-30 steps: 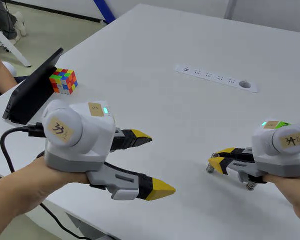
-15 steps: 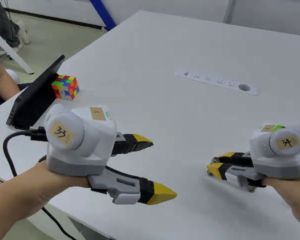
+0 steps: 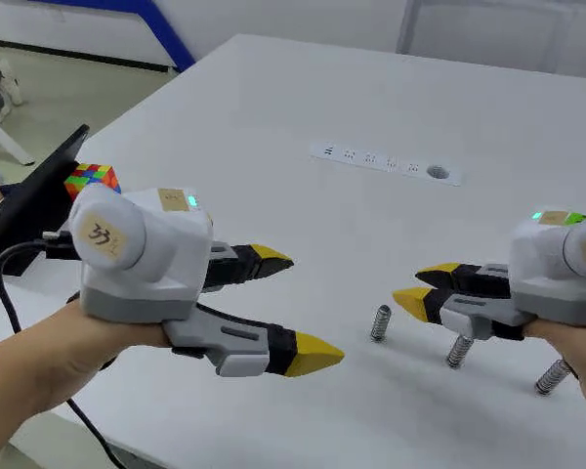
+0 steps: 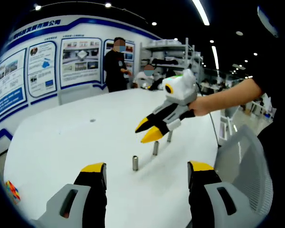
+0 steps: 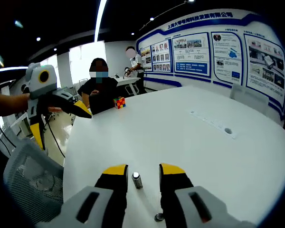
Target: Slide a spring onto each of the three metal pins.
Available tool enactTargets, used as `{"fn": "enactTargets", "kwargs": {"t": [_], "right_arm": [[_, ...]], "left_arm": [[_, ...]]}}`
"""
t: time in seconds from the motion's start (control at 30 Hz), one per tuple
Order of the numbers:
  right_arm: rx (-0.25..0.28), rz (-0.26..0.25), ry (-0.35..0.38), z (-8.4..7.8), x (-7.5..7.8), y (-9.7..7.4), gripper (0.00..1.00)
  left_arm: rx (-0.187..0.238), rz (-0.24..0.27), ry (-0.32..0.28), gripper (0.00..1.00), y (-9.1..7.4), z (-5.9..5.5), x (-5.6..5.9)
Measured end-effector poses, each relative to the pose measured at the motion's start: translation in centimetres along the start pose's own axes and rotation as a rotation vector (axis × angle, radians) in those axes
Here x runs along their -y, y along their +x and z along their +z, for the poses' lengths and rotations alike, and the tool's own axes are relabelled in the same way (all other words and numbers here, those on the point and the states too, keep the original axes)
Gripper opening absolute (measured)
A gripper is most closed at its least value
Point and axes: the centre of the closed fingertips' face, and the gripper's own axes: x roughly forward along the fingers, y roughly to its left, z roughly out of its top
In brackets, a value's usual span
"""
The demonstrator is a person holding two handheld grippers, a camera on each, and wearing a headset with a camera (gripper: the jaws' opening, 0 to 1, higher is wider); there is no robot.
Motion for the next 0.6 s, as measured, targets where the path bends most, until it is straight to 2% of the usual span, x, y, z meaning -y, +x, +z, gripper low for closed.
{"fn": "enactTargets", "kwargs": {"t": [0.07, 0.33, 0.43, 0.53, 0.6], "right_arm": [[0.008, -0.017, -0.010, 0.2, 0.6, -1.6, 0.29], [0.057, -0.095, -0.042, -0.2, 3.9, -10.0, 0.34], [0.059, -0.109, -0.053, -0.7, 4.5, -12.3, 0.37], [0.054, -0.122, -0.069, -1.3, 4.8, -14.2, 0.41], [0.043, -0.121, -0.096, -1.7, 4.7, -15.3, 0.43]], "left_arm": [[0.006, 0.003, 0.000, 0.74, 0.4, 0.3, -0.1], [0.009, 0.011, 0.014, 0.82, 1.9, 0.8, 0.1], [-0.001, 0.008, 0.023, 0.83, 2.2, 0.7, 0.2], [-0.034, 0.009, 0.040, 0.86, 2.2, 0.1, 0.2], [-0.029, 0.035, 0.064, 0.87, 2.0, 0.3, -0.3]]}}
